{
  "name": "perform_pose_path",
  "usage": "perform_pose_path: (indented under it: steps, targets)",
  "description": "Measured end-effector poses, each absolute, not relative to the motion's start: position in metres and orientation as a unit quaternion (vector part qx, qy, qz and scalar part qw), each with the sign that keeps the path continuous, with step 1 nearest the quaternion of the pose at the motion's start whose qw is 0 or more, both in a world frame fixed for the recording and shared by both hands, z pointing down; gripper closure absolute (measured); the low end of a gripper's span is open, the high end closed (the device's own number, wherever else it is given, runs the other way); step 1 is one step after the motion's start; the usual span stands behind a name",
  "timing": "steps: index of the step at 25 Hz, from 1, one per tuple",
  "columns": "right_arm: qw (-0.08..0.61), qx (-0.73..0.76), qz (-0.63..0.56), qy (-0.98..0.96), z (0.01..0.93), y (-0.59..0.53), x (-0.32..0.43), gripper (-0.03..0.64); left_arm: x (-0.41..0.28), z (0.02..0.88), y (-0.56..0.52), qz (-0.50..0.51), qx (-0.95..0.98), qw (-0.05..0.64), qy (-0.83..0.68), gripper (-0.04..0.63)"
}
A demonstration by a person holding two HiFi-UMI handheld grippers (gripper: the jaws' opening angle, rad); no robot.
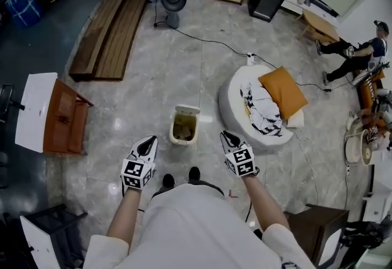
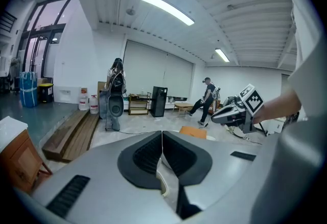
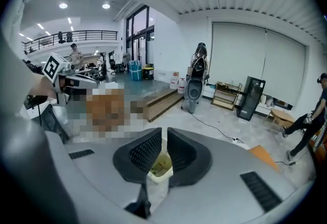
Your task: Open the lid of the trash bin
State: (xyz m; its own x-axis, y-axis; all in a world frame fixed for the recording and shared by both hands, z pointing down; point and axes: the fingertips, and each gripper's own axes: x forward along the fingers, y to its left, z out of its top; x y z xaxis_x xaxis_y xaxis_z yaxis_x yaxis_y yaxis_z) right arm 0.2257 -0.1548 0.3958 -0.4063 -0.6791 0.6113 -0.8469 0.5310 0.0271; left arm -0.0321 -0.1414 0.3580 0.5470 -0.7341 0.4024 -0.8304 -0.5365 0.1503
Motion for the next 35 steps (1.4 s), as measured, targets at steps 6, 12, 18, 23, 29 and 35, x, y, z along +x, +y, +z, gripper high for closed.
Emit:
perform_pose_path:
  steps: [6, 12, 18, 23, 29, 35]
  targets:
    - [0.256, 0.498, 0.151, -0.814, 0.373, -0.148, 0.247, 0.583, -0.032, 0.34, -0.149, 0.142, 0.871, 0.144, -0.448, 0.577]
    - [0.215, 0.514, 0.128, -0.821, 0.345, -0.146, 0.255, 0.583, -0.034, 0.324, -0.153, 0.128, 0.875, 0.119, -0.452, 0.577]
    - [0.185, 0.531, 0.093, -0.821, 0.328, -0.161, 0.265, 0.583, -0.036, 0.313, -0.171, 0.114, 0.874, 0.1, -0.462, 0.577]
    - [0.181, 0.532, 0.071, -0.824, 0.317, -0.164, 0.261, 0.583, -0.039, 0.303, -0.175, 0.112, 0.874, 0.089, -0.464, 0.577]
    - [0.187, 0.532, 0.078, -0.822, 0.317, -0.168, 0.266, 0.584, -0.042, 0.3, -0.175, 0.112, 0.869, 0.09, -0.473, 0.577]
    - [0.186, 0.527, 0.067, -0.827, 0.312, -0.166, 0.264, 0.584, -0.044, 0.303, -0.17, 0.112, 0.865, 0.094, -0.479, 0.577]
